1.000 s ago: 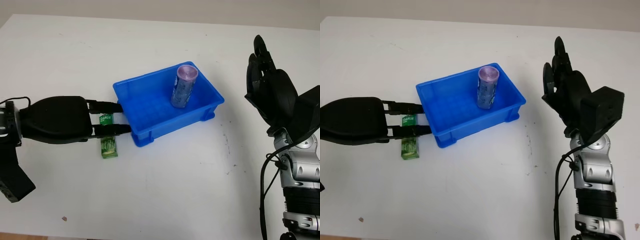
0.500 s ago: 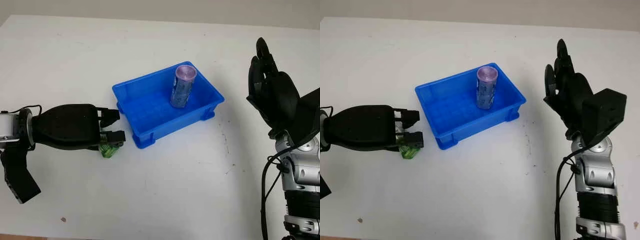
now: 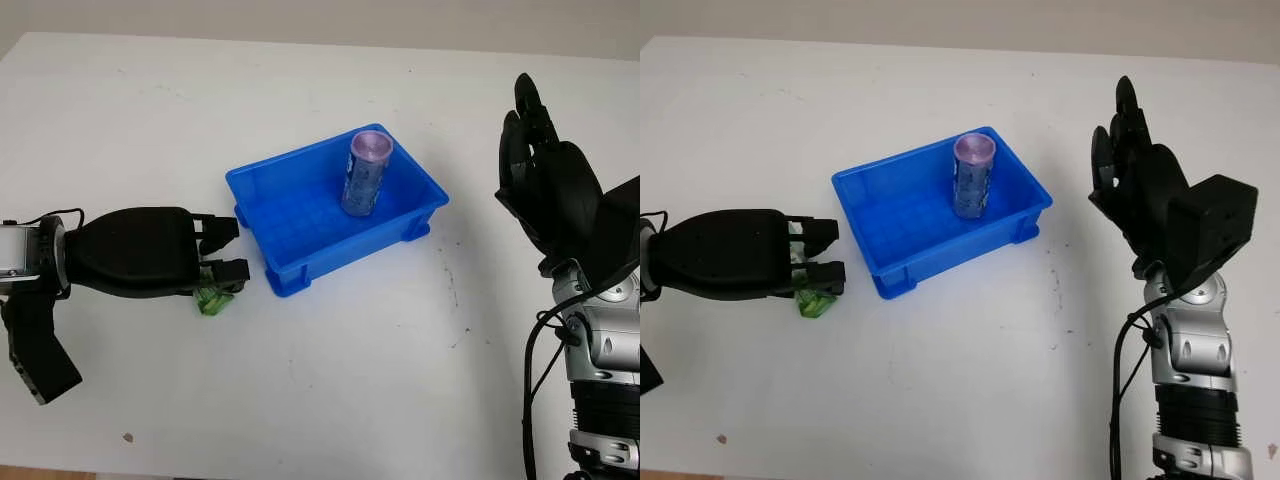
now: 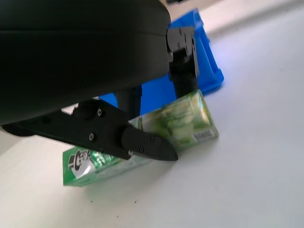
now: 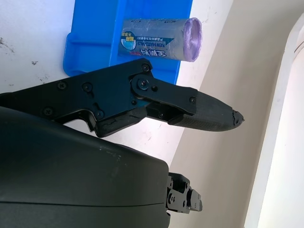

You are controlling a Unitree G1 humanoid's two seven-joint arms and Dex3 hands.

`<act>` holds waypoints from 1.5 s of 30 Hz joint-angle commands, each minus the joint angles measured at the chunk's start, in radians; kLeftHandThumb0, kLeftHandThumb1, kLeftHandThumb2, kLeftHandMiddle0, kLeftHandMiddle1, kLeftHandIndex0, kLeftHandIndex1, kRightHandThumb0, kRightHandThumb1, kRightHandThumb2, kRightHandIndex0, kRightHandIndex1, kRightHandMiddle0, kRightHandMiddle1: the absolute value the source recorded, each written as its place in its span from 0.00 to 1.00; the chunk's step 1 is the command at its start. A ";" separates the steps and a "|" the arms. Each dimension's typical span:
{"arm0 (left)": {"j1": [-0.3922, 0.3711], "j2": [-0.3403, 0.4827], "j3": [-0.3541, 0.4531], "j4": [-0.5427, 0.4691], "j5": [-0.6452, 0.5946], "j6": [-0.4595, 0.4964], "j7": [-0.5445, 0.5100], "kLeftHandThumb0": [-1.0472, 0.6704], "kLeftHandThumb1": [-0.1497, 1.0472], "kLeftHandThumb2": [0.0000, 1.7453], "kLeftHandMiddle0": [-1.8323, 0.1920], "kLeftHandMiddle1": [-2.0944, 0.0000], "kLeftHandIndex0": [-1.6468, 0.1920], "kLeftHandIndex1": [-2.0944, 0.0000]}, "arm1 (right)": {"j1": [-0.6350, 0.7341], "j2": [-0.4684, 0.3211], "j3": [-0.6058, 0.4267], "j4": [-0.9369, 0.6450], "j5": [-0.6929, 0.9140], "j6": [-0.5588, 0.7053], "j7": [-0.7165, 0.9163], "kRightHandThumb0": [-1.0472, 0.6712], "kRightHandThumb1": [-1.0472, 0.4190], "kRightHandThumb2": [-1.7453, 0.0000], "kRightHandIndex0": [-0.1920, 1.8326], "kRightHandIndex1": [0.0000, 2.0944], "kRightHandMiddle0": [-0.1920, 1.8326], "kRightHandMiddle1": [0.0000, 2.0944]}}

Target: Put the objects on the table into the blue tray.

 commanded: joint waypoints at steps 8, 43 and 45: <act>0.102 0.049 0.058 -0.177 -0.899 0.261 -0.651 0.45 0.99 0.03 0.94 0.07 0.83 0.34 | -0.004 -0.001 -0.009 0.000 0.000 -0.011 -0.006 0.19 0.00 0.60 0.00 0.00 0.00 0.00; -0.306 -0.547 0.508 0.183 -1.293 0.935 -0.978 0.43 0.98 0.03 0.57 0.49 0.57 0.60 | 0.013 0.005 -0.001 0.011 -0.004 -0.033 0.004 0.19 0.00 0.59 0.00 0.00 0.00 0.00; -0.321 -0.583 0.506 0.215 -1.267 0.941 -0.945 0.44 0.98 0.03 0.57 0.46 0.59 0.55 | 0.018 0.007 -0.002 0.007 -0.001 -0.030 0.001 0.19 0.00 0.59 0.00 0.00 0.00 0.00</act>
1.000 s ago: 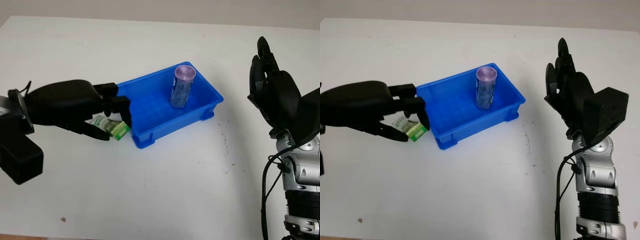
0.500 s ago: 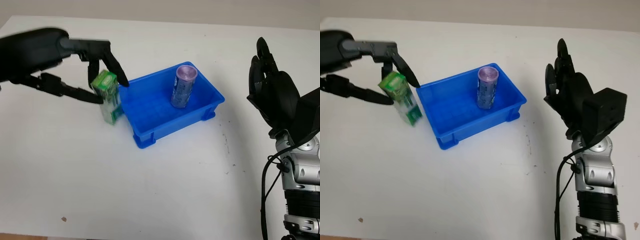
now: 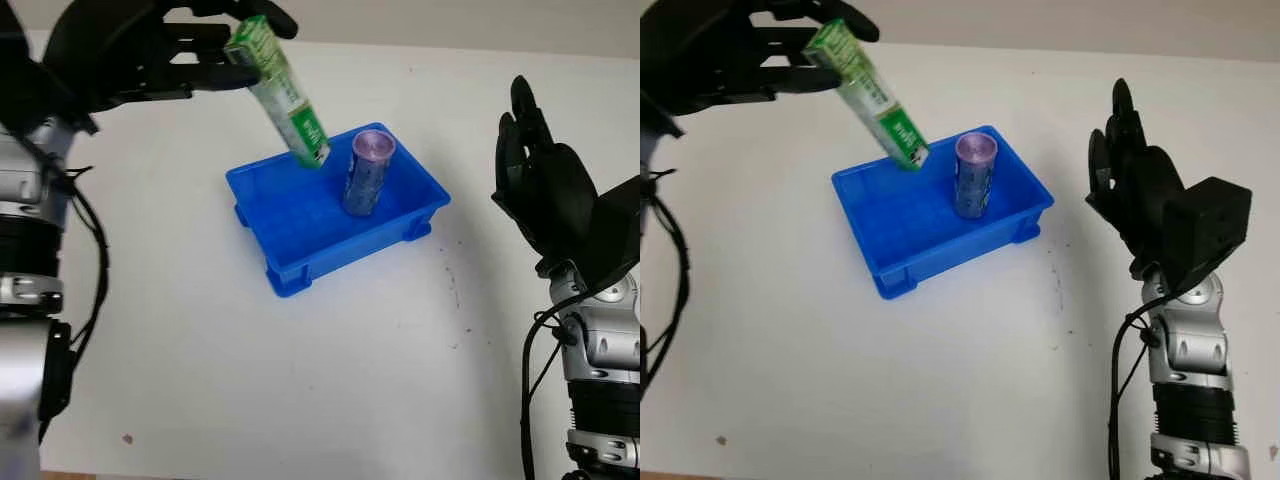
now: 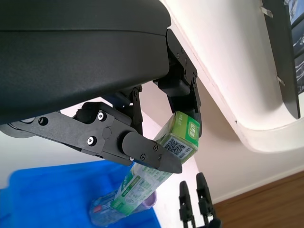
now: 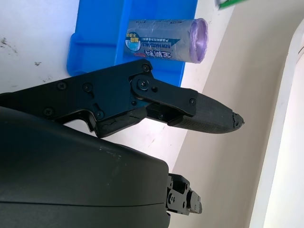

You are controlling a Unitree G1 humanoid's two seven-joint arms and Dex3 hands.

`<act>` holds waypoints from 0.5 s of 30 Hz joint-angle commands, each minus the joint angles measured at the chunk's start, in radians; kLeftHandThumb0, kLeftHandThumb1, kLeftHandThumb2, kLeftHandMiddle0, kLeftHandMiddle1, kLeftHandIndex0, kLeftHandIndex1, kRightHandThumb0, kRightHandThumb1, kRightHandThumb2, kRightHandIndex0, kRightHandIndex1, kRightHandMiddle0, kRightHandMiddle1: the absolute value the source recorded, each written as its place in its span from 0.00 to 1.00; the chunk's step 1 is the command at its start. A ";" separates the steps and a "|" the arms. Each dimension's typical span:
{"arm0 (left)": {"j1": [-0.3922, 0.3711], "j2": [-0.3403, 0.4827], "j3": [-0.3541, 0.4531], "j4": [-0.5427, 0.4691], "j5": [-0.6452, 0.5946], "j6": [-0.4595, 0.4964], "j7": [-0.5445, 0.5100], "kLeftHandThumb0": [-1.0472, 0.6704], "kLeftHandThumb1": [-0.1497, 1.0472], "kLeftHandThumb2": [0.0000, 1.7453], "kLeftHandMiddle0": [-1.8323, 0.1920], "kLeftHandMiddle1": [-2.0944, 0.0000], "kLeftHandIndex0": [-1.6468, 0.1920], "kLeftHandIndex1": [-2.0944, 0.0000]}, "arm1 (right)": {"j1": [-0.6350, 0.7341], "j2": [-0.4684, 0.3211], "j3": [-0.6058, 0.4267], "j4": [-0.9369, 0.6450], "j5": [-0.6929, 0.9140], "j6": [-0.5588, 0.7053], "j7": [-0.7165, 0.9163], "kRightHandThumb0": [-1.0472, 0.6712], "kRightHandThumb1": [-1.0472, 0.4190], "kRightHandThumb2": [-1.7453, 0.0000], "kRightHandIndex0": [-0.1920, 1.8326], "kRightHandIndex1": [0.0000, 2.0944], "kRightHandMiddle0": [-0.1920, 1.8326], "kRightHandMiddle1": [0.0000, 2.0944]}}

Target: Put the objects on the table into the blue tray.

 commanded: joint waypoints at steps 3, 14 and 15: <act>-0.048 -0.055 -0.001 0.042 0.058 -0.009 0.065 0.43 0.99 0.03 0.58 0.45 0.60 0.53 | 0.023 0.008 -0.012 -0.026 0.009 0.001 -0.008 0.19 0.00 0.59 0.00 0.00 0.00 0.00; 0.024 -0.065 -0.122 0.023 0.204 0.001 -0.103 0.27 0.99 0.04 0.94 0.99 0.91 0.97 | 0.043 0.014 -0.013 -0.035 0.019 -0.014 -0.009 0.20 0.00 0.59 0.00 0.00 0.00 0.00; 0.032 -0.065 -0.126 0.013 0.212 0.008 -0.103 0.26 1.00 0.05 0.95 0.99 0.92 0.97 | 0.044 0.013 -0.012 -0.036 0.018 -0.012 -0.010 0.20 0.00 0.59 0.00 0.00 0.00 0.00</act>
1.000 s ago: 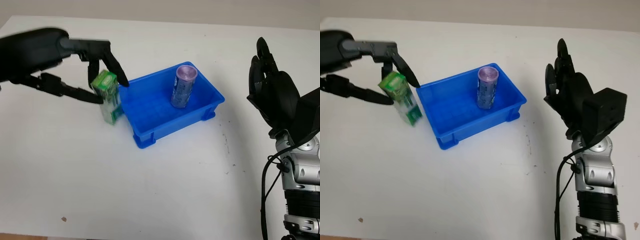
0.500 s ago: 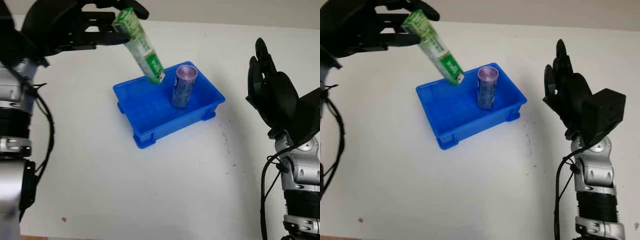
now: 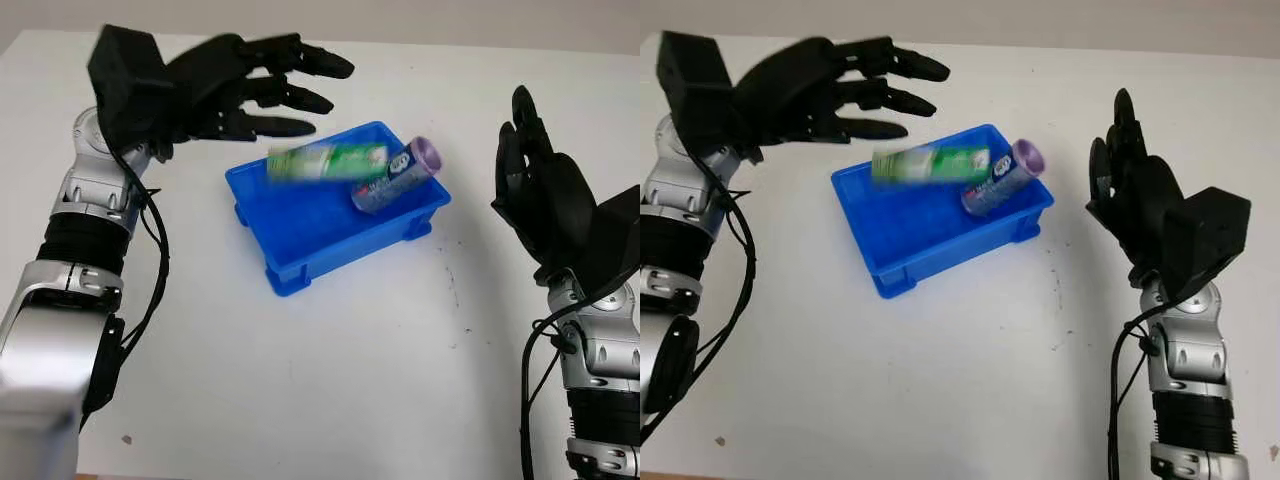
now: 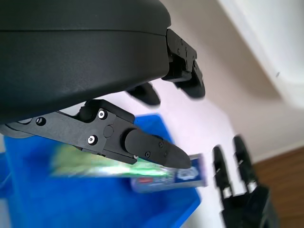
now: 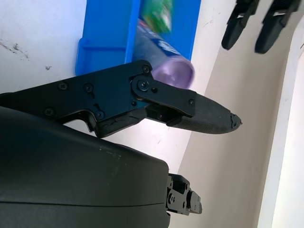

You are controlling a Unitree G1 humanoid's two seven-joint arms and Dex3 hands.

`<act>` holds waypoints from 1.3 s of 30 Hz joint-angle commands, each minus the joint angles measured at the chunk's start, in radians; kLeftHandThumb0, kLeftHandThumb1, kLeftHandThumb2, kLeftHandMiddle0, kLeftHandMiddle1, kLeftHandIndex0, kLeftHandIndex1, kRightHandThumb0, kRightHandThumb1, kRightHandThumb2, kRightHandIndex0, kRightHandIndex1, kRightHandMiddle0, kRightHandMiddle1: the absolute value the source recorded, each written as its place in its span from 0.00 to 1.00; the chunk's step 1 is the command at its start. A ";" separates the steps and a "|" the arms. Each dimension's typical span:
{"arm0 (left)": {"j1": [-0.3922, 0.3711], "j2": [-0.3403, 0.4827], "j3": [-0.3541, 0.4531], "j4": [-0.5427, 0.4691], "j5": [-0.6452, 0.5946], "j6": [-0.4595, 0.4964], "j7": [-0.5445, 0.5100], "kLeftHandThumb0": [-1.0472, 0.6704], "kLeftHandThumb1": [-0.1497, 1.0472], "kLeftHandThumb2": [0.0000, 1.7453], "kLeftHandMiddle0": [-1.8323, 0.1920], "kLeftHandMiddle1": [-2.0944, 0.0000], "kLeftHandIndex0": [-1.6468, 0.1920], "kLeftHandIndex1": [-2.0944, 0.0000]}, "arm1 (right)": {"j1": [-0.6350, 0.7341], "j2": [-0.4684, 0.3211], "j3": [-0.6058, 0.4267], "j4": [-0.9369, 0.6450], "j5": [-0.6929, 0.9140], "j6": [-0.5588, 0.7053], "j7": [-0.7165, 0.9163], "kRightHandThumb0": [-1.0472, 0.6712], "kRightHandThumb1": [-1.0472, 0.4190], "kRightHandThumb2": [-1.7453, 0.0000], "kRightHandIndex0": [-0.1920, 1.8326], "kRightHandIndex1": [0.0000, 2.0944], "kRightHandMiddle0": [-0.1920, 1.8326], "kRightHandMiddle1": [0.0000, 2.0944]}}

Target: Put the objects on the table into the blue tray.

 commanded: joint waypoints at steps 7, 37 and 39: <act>0.036 0.017 -0.018 -0.060 0.095 -0.053 0.071 0.15 1.00 0.29 0.93 0.97 0.91 0.97 | 0.009 -0.002 -0.006 -0.002 0.001 -0.039 0.018 0.21 0.00 0.58 0.00 0.00 0.00 0.00; 0.310 -0.139 0.300 -0.002 -0.200 -0.061 0.386 0.18 1.00 0.40 1.00 1.00 1.00 1.00 | -0.076 0.031 0.001 0.058 0.009 -0.039 -0.014 0.17 0.00 0.58 0.00 0.00 0.00 0.00; 0.325 -0.147 0.309 -0.004 -0.210 -0.052 0.391 0.18 1.00 0.41 1.00 1.00 1.00 1.00 | -0.074 0.033 0.004 0.059 0.004 -0.040 -0.016 0.17 0.00 0.57 0.00 0.00 0.00 0.00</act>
